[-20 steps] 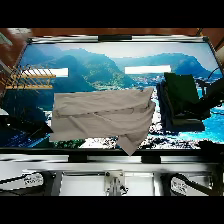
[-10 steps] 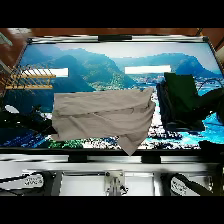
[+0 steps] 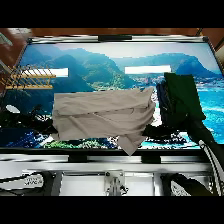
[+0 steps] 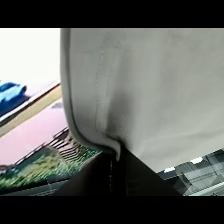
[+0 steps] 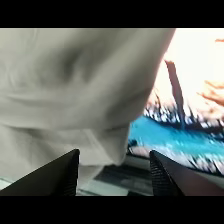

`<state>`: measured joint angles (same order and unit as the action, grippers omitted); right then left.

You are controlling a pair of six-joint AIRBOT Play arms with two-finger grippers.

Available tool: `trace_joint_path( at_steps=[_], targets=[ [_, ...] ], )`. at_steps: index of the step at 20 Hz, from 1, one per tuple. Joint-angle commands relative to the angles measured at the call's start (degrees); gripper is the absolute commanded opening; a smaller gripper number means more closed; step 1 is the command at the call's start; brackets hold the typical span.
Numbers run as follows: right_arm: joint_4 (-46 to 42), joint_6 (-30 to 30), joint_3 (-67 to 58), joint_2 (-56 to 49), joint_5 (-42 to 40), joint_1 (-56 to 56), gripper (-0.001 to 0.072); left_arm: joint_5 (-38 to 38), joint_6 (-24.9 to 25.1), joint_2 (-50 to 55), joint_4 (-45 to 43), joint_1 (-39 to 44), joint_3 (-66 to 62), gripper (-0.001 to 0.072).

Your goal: Fold the shirts.

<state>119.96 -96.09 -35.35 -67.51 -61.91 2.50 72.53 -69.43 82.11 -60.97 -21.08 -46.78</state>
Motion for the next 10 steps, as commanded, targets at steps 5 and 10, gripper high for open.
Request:
trace_joint_path(
  at_steps=[5,10],
  targets=[
    [1.18,0.57,-0.90,-0.33,4.46,3.69,0.0050,0.39,4.11,-0.44,0.17,0.02,-2.40,0.0035],
    [1.16,0.63,-15.04,5.55,4.72,3.67,0.0049,2.62,9.07,-2.60,0.83,0.04,-16.00,0.0034]
  ],
)
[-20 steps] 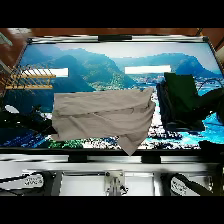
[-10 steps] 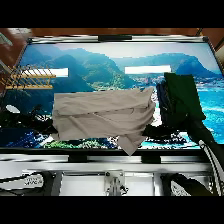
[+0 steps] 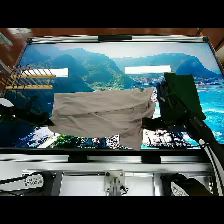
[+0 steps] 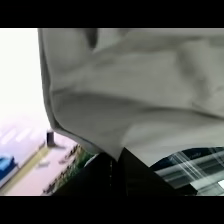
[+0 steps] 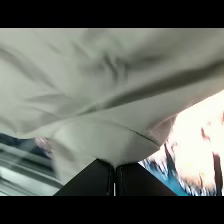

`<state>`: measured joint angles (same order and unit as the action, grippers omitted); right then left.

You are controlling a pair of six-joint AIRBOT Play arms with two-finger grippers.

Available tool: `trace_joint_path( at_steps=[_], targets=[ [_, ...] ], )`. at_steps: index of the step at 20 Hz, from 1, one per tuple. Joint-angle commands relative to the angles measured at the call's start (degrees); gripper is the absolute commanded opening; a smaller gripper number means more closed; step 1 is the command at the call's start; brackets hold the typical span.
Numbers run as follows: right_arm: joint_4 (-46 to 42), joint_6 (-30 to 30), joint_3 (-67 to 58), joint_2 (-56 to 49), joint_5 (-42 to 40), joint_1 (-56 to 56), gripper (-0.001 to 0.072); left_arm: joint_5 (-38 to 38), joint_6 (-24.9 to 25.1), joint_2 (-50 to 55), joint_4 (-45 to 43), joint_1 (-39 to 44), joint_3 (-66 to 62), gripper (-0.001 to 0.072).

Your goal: Fold the shirts.

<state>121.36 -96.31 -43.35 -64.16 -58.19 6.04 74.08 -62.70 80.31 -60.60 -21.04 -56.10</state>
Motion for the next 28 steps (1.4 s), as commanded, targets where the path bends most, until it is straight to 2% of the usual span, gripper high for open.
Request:
trace_joint_path(
  at_steps=[1,5,7,10,16,19,20,21,22,23,24,25,26,27,28],
  targets=[
    [-0.44,2.08,-10.40,1.57,3.04,0.13,0.0049,0.39,0.85,-0.48,1.31,0.00,-9.79,0.0034],
    [-0.50,2.47,-22.67,-8.52,7.43,0.13,0.0049,-2.78,-4.76,3.37,6.80,0.11,-17.97,0.0034],
    [-0.66,2.47,-28.83,-15.34,8.79,0.13,0.0049,-3.41,-8.33,6.10,6.93,0.11,-20.57,0.0035],
    [-2.86,2.47,-35.80,-22.91,10.14,0.11,0.0049,-5.09,-10.80,9.44,6.97,0.11,-22.03,0.0035],
    [-4.85,4.63,-38.47,-30.05,9.55,-2.16,0.0050,-7.87,-12.02,13.86,8.15,1.03,-21.99,0.0035],
    [-4.28,5.90,-38.47,-33.09,9.57,-1.88,0.0050,-8.02,-14.75,17.14,8.15,2.36,-21.97,0.0040],
    [-3.28,5.88,-38.47,-33.90,9.60,-1.88,0.0050,-8.13,-15.04,17.92,8.15,3.04,-21.99,0.0107],
    [-2.01,5.88,-38.47,-34.49,9.66,-1.92,0.0051,-8.13,-15.02,18.49,8.17,3.69,-21.99,0.0313],
    [-1.97,5.77,-38.47,-34.60,9.77,-1.92,0.0072,-8.11,-15.02,18.69,8.17,4.22,-21.99,0.0576],
    [-2.47,4.94,-38.49,-34.32,9.92,-2.25,0.0180,-8.07,-14.95,18.60,8.17,4.42,-22.12,0.0695],
    [-3.28,4.07,-38.49,-33.73,9.77,-2.69,0.0429,-7.52,-14.95,18.40,8.17,4.35,-22.69,0.0694],
    [-3.69,3.06,-38.49,-32.81,9.31,-3.32,0.0567,-6.93,-14.97,18.16,8.17,4.26,-23.43,0.0694],
    [-4.24,2.54,-38.49,-31.82,8.72,-4.13,0.0566,-6.01,-14.95,17.88,8.15,4.26,-24.30,0.0694],
    [-5.20,2.62,-38.49,-30.82,7.37,-5.05,0.0605,-5.14,-14.95,17.38,8.15,4.28,-25.24,0.0693],
    [-6.36,2.62,-38.49,-30.23,4.63,-6.05,0.0677,-4.72,-14.97,16.68,8.15,4.26,-25.90,0.0692]
  ],
)
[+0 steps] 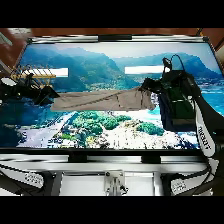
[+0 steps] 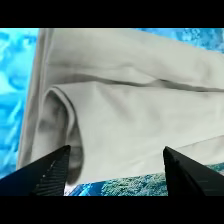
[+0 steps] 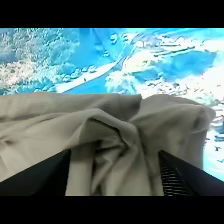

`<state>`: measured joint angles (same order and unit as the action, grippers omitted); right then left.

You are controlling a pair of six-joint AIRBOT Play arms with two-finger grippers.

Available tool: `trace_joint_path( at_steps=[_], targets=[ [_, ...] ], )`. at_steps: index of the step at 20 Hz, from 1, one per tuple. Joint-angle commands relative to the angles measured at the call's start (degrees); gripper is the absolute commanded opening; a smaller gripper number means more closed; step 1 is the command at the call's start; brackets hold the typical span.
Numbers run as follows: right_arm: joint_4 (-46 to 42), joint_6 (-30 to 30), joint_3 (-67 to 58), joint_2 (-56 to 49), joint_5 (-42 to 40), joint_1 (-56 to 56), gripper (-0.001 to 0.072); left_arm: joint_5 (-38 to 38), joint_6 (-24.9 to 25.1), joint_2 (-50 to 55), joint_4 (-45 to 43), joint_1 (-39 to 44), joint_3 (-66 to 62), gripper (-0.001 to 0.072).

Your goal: Fold the shirts.

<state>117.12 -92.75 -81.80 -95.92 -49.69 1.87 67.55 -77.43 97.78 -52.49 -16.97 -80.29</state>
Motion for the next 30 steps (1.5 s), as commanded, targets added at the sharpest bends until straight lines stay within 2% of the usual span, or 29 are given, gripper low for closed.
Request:
trace_joint_path(
  at_steps=[1,3,5,10,18,19,22,23,24,25,27,29,30],
  targets=[
    [-3.02,-0.94,-0.02,1.46,-7.43,-2.86,0.0681,1.90,-0.22,-1.64,0.04,0.20,-2.03,0.0692],
    [-4.17,-1.27,0.02,0.17,-14.03,-4.26,0.0689,1.95,-0.22,-3.32,0.04,0.20,-2.25,0.0687],
    [-3.93,-1.92,0.02,-1.46,-15.91,-4.55,0.0690,2.36,-0.22,-4.70,0.04,0.22,-2.25,0.0680],
    [4.07,-2.14,0.02,-5.53,-12.48,-5.40,0.0690,5.16,0.90,-6.34,0.04,0.22,-2.23,0.0676],
    [5.92,0.85,0.02,-9.53,-11.93,-5.20,0.0678,5.60,1.31,-6.60,0.07,0.24,-2.23,0.0676],
    [7.52,0.35,0.02,-9.62,-12.09,-5.22,0.0633,5.57,1.27,-6.80,0.07,0.31,-2.25,0.0676],
    [12.46,-0.09,0.00,-9.49,-12.33,-5.22,0.0141,5.60,1.31,-7.85,1.49,0.94,-2.25,0.0676],
    [13.90,-0.83,0.00,-9.03,-12.48,-5.27,0.0052,5.57,1.62,-8.35,2.97,1.31,-2.25,0.0676],
    [14.93,-2.34,0.02,-7.98,-12.55,-5.25,0.0050,5.57,1.97,-8.79,4.57,1.73,-2.25,0.0674],
    [15.23,-3.67,0.00,-6.36,-13.09,-5.25,0.0050,5.62,1.95,-9.16,6.05,2.45,-2.25,0.0650],
    [15.23,-4.17,0.02,-1.73,-14.16,-5.25,0.0050,6.49,2.60,-9.27,8.72,4.85,-2.23,0.0425],
    [15.23,-4.04,0.02,3.85,-15.87,-5.22,0.0050,7.72,5.07,-9.03,9.27,9.40,-1.90,0.0279],
    [15.23,-3.48,0.02,6.64,-17.07,-5.20,0.0050,6.29,5.40,-9.05,9.27,12.13,-0.85,0.0108]
  ],
)
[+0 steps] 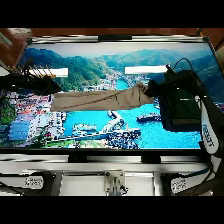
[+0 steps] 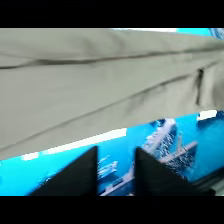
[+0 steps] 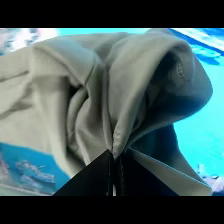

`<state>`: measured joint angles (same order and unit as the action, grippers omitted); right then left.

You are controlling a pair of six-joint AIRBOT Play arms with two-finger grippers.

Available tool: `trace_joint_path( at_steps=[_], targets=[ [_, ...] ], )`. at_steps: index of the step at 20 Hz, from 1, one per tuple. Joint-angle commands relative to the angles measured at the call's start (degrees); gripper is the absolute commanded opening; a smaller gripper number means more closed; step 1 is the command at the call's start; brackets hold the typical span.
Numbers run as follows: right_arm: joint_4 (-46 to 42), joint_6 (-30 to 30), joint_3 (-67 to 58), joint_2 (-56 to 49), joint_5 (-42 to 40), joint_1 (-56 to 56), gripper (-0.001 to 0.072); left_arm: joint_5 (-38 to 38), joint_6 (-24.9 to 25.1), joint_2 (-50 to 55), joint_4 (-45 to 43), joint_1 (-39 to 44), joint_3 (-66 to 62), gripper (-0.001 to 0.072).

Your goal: Fold the shirts.

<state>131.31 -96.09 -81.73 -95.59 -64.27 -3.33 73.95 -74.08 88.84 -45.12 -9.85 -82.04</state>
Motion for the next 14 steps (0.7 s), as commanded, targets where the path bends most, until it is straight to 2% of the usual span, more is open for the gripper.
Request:
trace_joint_path(
  at_steps=[1,6,8,14],
  targets=[
    [0.96,0.61,-0.04,8.70,-3.76,-0.02,0.0050,-2.62,2.03,-0.11,1.95,8.31,2.54,0.0039],
    [0.61,4.20,-0.04,17.00,-10.19,-0.02,0.0050,-18.16,1.68,0.28,5.33,24.17,9.84,0.0037],
    [0.63,5.31,-0.04,19.96,-10.93,0.00,0.0050,-22.91,-0.17,1.36,5.64,29.05,9.81,0.0037],
    [0.76,7.08,-0.04,28.87,-12.74,0.00,0.0050,-34.77,-0.15,5.42,18.75,38.88,9.77,0.0036]
  ],
)
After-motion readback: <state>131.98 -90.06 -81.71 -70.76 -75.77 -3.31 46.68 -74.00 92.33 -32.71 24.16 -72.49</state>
